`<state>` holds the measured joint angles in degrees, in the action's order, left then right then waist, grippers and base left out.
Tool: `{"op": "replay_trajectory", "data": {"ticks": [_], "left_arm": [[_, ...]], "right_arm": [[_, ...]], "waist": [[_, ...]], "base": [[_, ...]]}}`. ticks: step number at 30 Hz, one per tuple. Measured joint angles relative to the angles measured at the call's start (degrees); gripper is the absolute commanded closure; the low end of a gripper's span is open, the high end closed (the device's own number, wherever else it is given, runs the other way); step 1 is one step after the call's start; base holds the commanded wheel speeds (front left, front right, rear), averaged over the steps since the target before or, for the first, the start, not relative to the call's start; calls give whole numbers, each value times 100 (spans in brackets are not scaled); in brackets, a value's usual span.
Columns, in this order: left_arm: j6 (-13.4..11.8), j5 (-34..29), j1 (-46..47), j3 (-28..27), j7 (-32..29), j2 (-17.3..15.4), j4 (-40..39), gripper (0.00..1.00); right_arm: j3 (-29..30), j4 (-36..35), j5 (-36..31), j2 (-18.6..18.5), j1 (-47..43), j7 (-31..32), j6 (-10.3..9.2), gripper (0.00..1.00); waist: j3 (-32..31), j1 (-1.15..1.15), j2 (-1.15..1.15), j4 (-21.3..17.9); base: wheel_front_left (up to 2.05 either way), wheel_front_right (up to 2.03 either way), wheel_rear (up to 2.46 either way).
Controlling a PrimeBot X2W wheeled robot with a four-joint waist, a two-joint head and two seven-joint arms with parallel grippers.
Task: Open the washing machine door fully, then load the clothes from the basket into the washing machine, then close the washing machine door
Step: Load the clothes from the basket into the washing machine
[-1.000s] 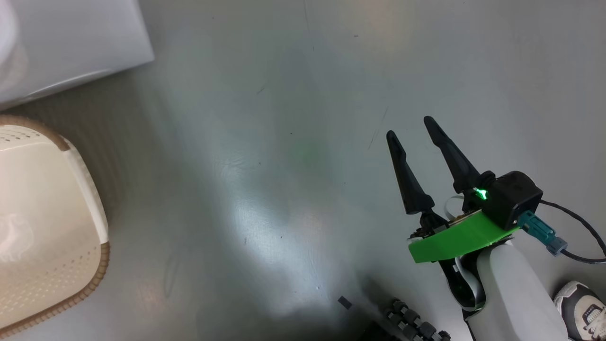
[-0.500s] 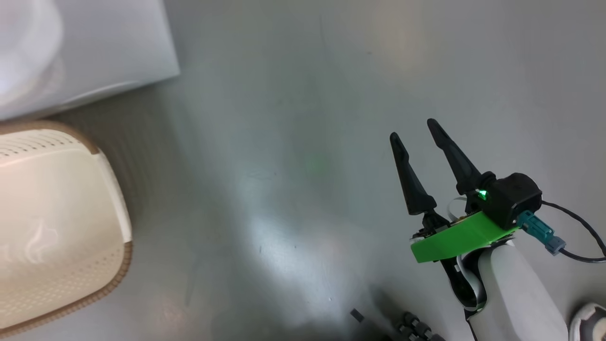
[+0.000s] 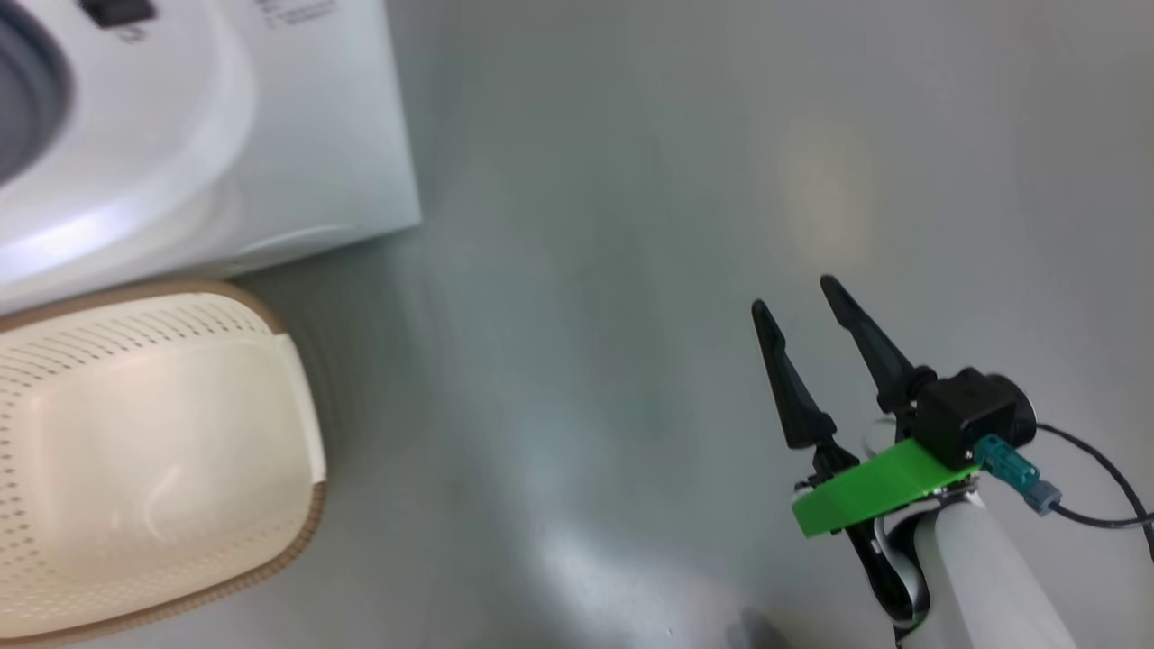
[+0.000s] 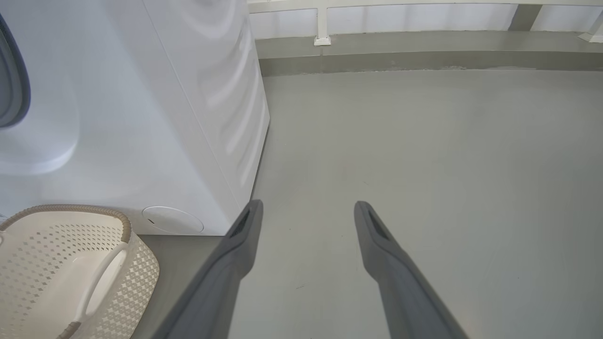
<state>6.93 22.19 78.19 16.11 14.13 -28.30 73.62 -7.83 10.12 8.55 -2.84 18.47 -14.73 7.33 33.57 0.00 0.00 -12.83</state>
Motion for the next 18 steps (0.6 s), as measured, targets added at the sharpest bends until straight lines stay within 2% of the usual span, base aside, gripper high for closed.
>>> {"op": "replay_trajectory", "data": {"ticks": [7, 13, 18], "left_arm": [[42, 226, -1024, 114, 19, 115, -399, 0], [36, 452, -2468, 91, 34, 282, -1641, 0], [-312, 483, -3823, -129, 34, 443, -2996, 0]], "right_arm": [[87, 77, -121, -2, -241, 0, 0, 0], [116, 110, -143, -3, -459, 1, 0, 0], [190, 116, -154, -5, -574, 1, 0, 0]], "waist": [[-449, 0, 0, 217], [-834, 0, 0, 399], [-1093, 0, 0, 590]], "base": [[0, 0, 0], [0, 0, 0], [0, 0, 0]]}}
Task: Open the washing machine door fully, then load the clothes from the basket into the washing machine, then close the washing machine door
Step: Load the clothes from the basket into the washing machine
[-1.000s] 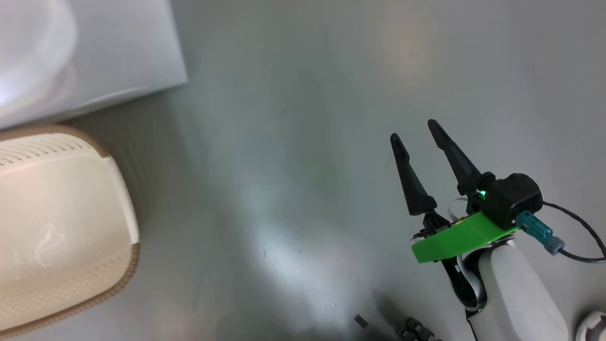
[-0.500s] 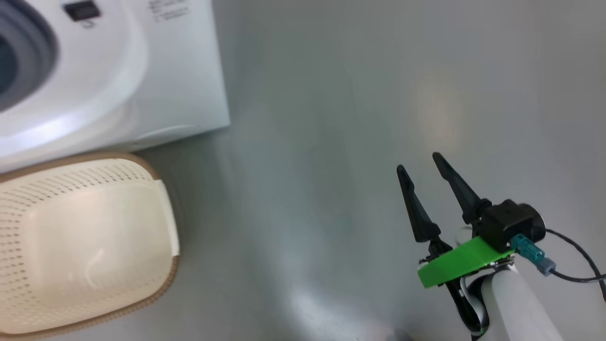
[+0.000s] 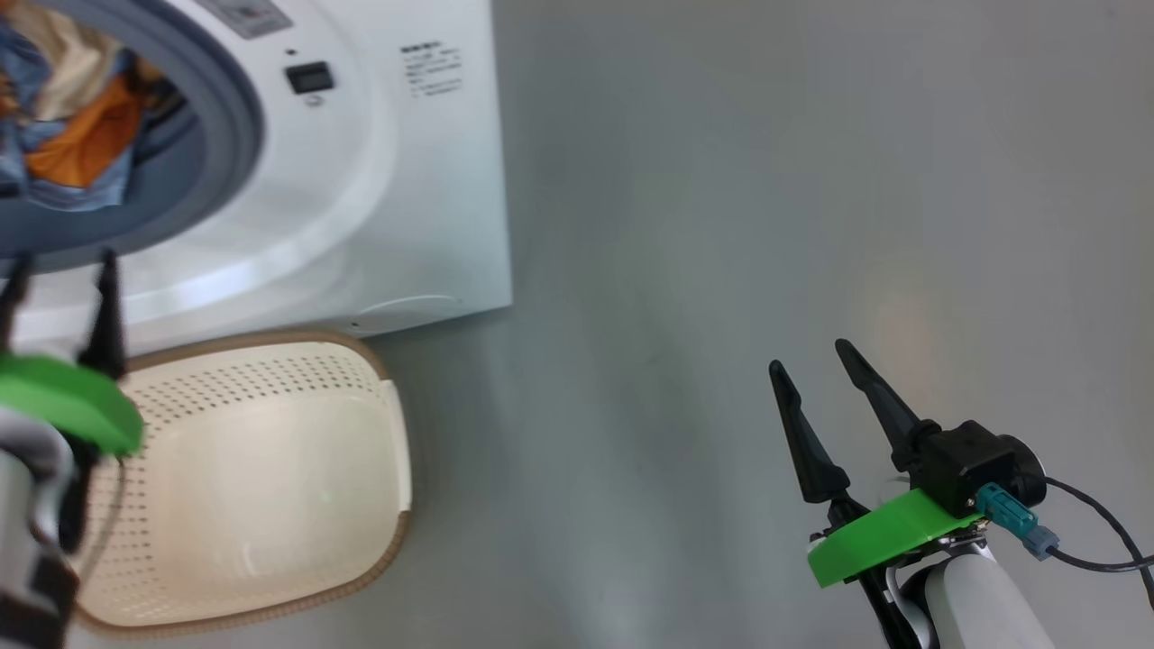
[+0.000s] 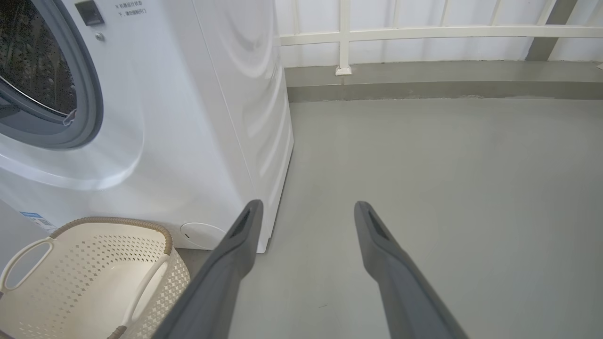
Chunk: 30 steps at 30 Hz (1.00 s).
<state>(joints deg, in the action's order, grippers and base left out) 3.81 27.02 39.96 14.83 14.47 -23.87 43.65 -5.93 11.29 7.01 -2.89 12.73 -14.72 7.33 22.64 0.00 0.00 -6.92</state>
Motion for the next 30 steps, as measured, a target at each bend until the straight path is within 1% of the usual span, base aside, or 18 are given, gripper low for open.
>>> {"op": "replay_trajectory", "data": {"ticks": [4, 7, 11, 15, 16, 20, 24, 30], "left_arm": [[-497, -103, -1055, -209, 0, 60, -1252, 0], [-859, -172, -1770, -363, 0, 238, -2039, 0], [-1140, -383, -2410, -414, 0, 383, -2737, 0], [-1273, -628, -2756, -377, 0, 401, -3119, 0], [-1352, -657, -2867, -412, 0, 441, -3195, 0], [-1449, -662, -3082, -521, 0, 594, -3335, 0], [-1449, -662, -3088, -567, 0, 661, -3433, 0], [-1448, -662, -3089, -667, 0, 628, -3496, 0]], "right_arm": [[18, -1, 0, 0, -2, -1, 0, 0], [48, -2, 1, -2, -6, -1, 0, 0], [55, -2, 1, -2, -13, -1, 0, 0], [82, 2, 0, -3, -97, -1, 0, 0], [77, 22, 1, -3, -114, 0, 0, 0], [76, 16, 66, -4, -114, 0, 0, 0], [21, 21, 79, -7, -114, -1, 0, 0], [-25, 23, 80, -5, -113, 0, 0, 0]], "waist": [[-145, 0, 0, 133], [-213, 0, 0, 207], [-277, 0, 0, 242], [-333, 0, 0, 243], [-372, 0, 0, 228], [-451, 0, 0, 166], [-483, 0, 0, 153], [-434, 0, 0, 145]], "base": [[0, 0, 0], [0, 0, 0], [0, 0, 0], [0, 0, 0], [0, 0, 0], [0, 0, 0], [0, 0, 0], [0, 0, 0]]}}
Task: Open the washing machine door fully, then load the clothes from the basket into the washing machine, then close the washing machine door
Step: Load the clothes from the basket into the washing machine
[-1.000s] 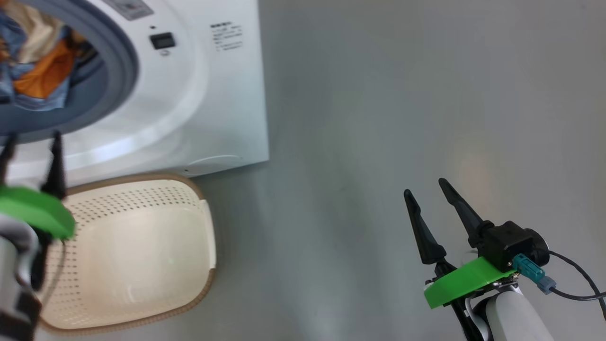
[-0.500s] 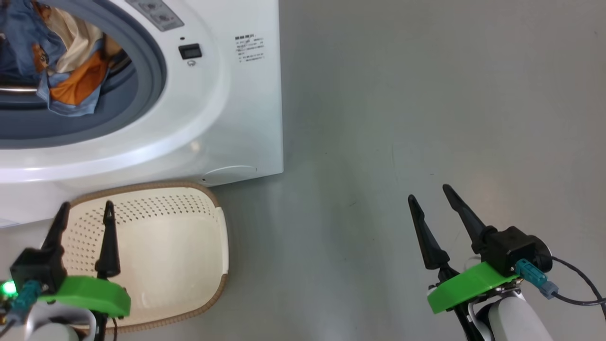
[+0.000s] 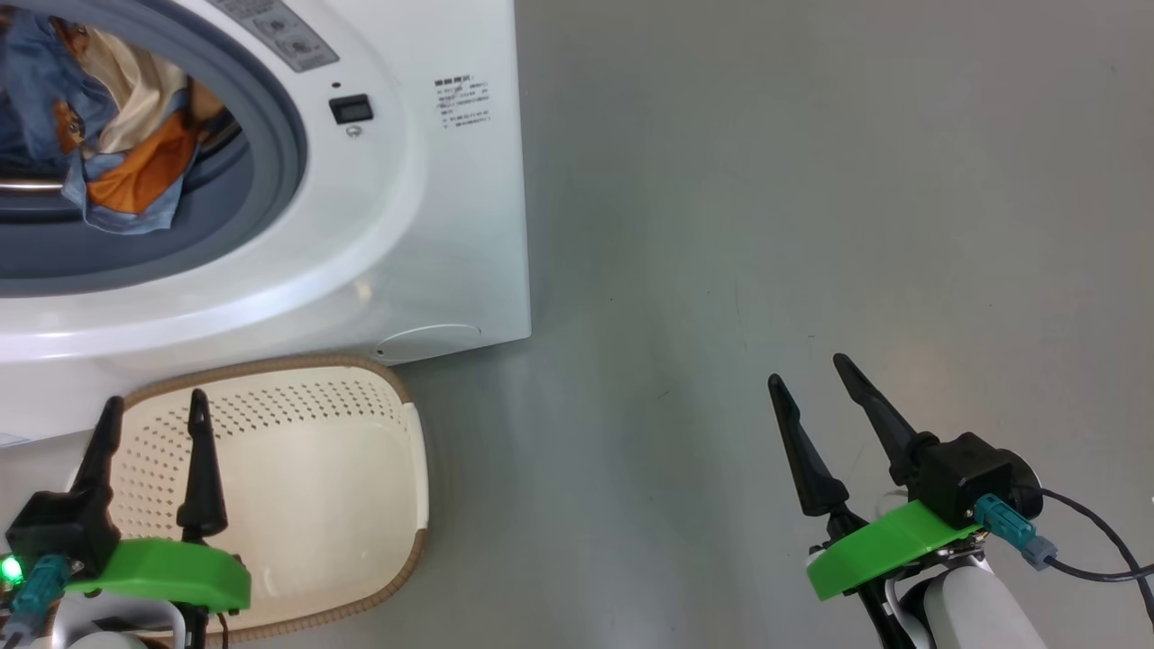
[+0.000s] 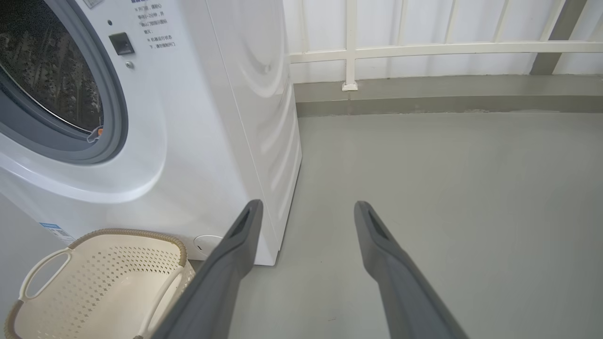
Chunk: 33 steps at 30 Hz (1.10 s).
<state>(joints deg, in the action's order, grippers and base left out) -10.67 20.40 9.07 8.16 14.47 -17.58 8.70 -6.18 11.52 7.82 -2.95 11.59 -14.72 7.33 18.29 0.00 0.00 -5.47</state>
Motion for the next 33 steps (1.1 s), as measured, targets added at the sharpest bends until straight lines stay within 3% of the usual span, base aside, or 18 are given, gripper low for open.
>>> {"op": "replay_trajectory", "data": {"ticks": [16, 23, 33], "left_arm": [[-97, -1, 6, -14, -14, -46, -131, 0], [-109, 52, 399, -122, -414, -255, -232, 0], [643, 582, 2074, -211, -1682, -950, 300, 0]], "right_arm": [[3, 0, -1, 0, 4, -1, 0, 0], [-23, -20, -1, 0, 62, -1, 0, 0], [-93, -60, 0, 0, 337, -1, 0, 0]], "waist": [[132, 0, 0, -4], [311, 0, 0, -25], [724, 0, 0, -163]], "base": [[0, 0, 0], [0, 0, 0], [0, 0, 0]]}}
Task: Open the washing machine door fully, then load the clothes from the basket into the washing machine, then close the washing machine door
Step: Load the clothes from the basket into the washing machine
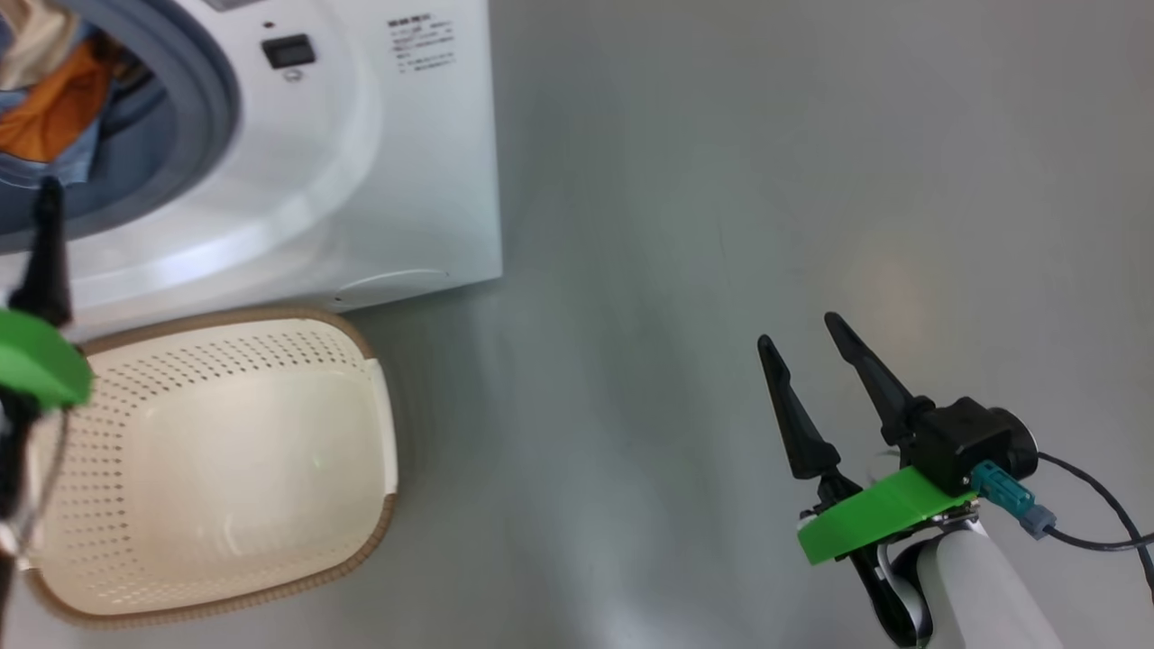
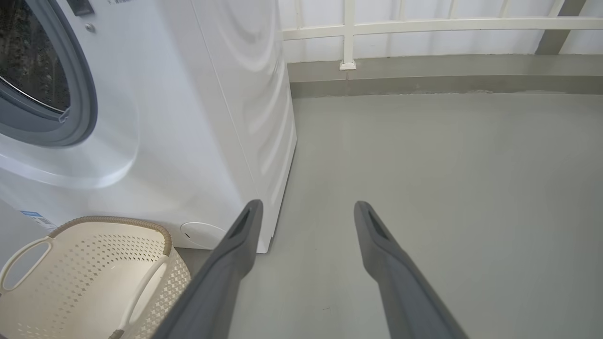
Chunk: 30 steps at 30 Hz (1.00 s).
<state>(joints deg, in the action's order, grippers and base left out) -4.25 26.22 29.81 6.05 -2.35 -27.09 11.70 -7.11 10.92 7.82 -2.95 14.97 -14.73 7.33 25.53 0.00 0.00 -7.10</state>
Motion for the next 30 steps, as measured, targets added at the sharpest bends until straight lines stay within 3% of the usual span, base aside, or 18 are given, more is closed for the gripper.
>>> {"op": "replay_trajectory", "data": {"ticks": [10, 19, 30], "left_arm": [[762, 355, 1705, 183, -1014, -324, 1544, 0], [922, 246, 2698, 459, -1426, -620, 2632, 0], [957, -125, 3468, 791, -1417, -719, 3656, 0]], "right_arm": [[-123, -15, 101, 0, 163, 0, 0, 0], [-166, -22, 196, 0, 203, 0, 0, 0], [-216, -65, 255, 2, 286, 0, 0, 0]], "waist": [[343, 0, 0, -322], [548, 0, 0, -634], [756, 0, 0, -845]], "base": [[0, 0, 0], [0, 0, 0], [0, 0, 0]]}}
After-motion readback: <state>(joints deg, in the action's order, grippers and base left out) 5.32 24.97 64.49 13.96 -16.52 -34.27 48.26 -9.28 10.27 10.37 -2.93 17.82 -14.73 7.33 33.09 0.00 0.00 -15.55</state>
